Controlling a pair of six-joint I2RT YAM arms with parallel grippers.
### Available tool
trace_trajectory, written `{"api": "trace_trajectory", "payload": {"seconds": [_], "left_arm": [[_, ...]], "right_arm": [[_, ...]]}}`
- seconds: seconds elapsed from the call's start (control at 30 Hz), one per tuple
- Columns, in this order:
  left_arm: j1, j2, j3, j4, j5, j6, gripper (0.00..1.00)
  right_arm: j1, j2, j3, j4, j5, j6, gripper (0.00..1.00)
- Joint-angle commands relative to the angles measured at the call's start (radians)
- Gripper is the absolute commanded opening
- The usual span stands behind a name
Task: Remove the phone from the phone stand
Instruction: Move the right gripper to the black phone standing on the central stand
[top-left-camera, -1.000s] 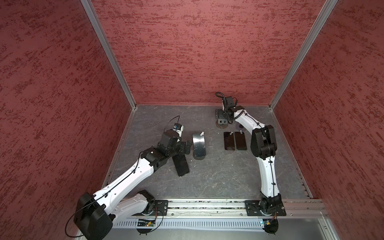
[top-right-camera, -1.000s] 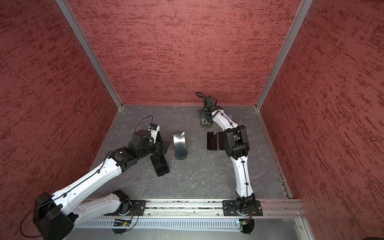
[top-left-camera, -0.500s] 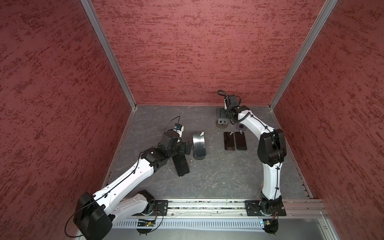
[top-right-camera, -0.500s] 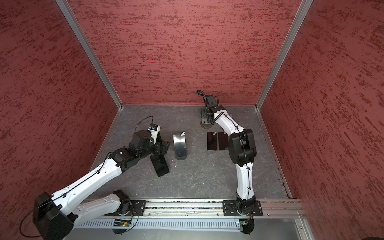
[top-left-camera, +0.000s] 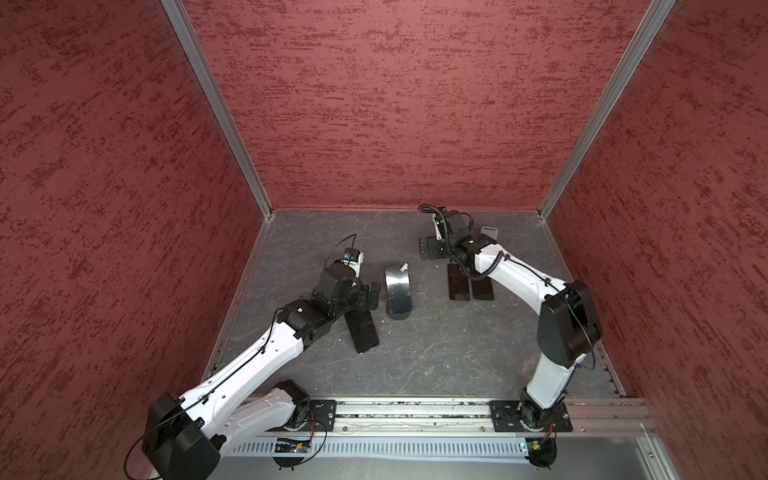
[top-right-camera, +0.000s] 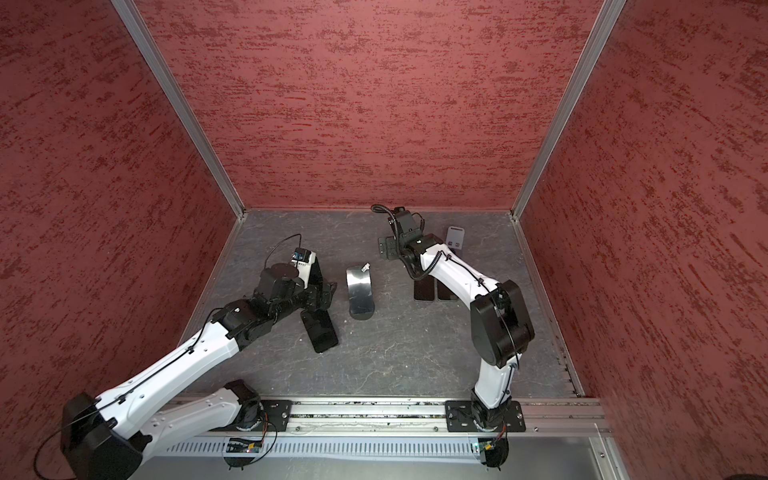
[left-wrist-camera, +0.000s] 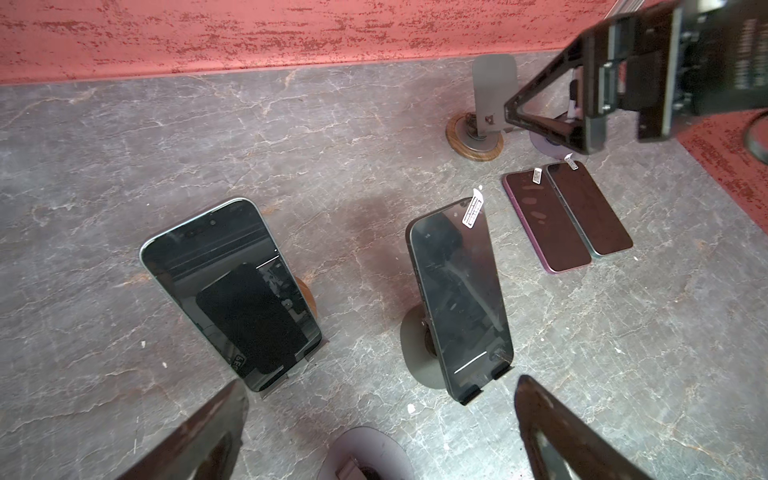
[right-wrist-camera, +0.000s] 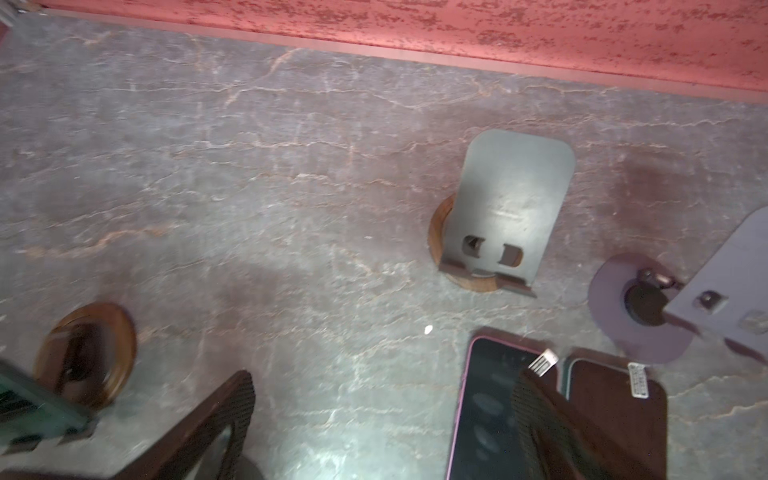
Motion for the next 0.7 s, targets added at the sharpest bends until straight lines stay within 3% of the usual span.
{"api": "trace_trajectory", "payload": {"seconds": [0.0,0.67], "left_arm": [[-0.005,-0.021,-0.013,0.013,-0.023,0.015,0.99],[-0.006,-0.067,-0.033,0.026,-0.015,-0.001,1.0]], "right_arm": [[0.035,-0.056,-0.031,0.022,0.012,0.05,0.99],[0.271,-0.103,-0.124,-0.019,0.138,0.134,0.99]]}}
